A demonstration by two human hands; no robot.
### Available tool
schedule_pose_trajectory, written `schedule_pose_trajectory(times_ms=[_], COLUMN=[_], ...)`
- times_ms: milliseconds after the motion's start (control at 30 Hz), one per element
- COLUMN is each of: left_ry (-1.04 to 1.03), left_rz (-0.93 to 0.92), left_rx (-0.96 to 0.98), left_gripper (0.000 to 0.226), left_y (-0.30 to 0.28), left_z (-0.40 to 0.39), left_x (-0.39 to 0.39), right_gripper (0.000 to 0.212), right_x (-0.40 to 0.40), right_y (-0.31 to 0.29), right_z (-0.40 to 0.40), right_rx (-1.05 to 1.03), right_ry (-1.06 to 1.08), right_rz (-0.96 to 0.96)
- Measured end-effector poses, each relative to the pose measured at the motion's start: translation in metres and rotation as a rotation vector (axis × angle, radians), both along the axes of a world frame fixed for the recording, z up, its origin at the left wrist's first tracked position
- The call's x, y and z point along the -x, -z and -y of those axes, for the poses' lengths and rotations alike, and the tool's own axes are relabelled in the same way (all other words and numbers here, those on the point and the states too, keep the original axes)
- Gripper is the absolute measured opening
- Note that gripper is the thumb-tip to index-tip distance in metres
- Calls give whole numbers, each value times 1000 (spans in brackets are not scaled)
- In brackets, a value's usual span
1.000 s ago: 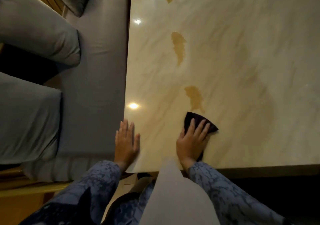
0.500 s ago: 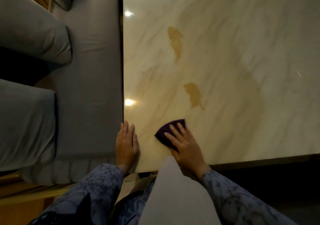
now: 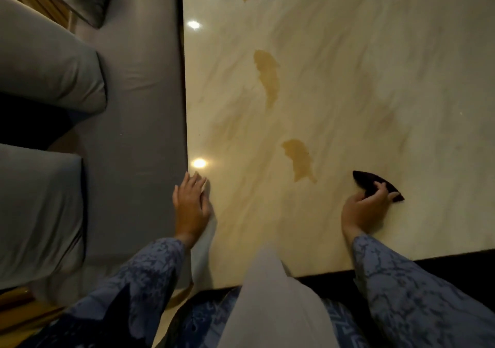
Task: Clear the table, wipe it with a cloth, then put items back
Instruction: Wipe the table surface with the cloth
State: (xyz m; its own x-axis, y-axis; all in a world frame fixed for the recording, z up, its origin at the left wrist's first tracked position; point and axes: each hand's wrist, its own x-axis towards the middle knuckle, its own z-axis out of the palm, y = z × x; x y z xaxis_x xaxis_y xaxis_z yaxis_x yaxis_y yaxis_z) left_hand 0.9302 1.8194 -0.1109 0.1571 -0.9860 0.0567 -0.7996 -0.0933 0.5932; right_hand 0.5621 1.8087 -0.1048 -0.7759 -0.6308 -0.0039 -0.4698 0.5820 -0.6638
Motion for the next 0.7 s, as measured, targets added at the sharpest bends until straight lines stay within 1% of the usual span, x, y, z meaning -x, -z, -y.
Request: schedule_pose_trajectory(times_ms=[67,100,167,200,267,300,367,400,467,500,567,600,667,700], left_ry=[87,100,185,194,288,314,423,413,466,453,496,460,481,456], left_rz=[-21,-22,-43,-38,-35,-16,-14,-11,-14,29,85,111,108,120], left_rx=[-23,-22,-66,-68,-89,-70,-59,-31,-36,-8,22,37,35,36], left_gripper=[47,49,52,53,54,54,49,47,44,44,46,48,50,50], left_y=[0,-2,-1,-2,0,-1,6,5,14,13,19,18,18,17], left_z=[29,33,66,67,97,98,133,134,158,154,158,153,155,153], left_x=[-9,-8,-18,-15,-24,-20,-30,-29,-31,-31,-27,-30,-26,-29], right_gripper=[41,41,43,45,48,49,51,52,53,53,53,53,52,51], right_x=[-22,-30,-62,-74,-110,-120,-155,-165,-186,-192,-196,-196,-184,-179], right_y=[5,2,5,1,5,2,7,5,13,13,18,18,18,19], right_z=[21,27,52,57,86,95,129,135,153,154,152,150,136,130], right_rx=[28,20,-26,-41,-56,-49,-77,-113,-205,-222,-264,-248,-235,-219], right_ry=[62,47,97,65,59,8,-66,-180,-281,-346,-368,-427,-462,-495], right_rz=[15,13,19,10,12,2,-34,-90,-207,-268,-352,-367,-369,-360])
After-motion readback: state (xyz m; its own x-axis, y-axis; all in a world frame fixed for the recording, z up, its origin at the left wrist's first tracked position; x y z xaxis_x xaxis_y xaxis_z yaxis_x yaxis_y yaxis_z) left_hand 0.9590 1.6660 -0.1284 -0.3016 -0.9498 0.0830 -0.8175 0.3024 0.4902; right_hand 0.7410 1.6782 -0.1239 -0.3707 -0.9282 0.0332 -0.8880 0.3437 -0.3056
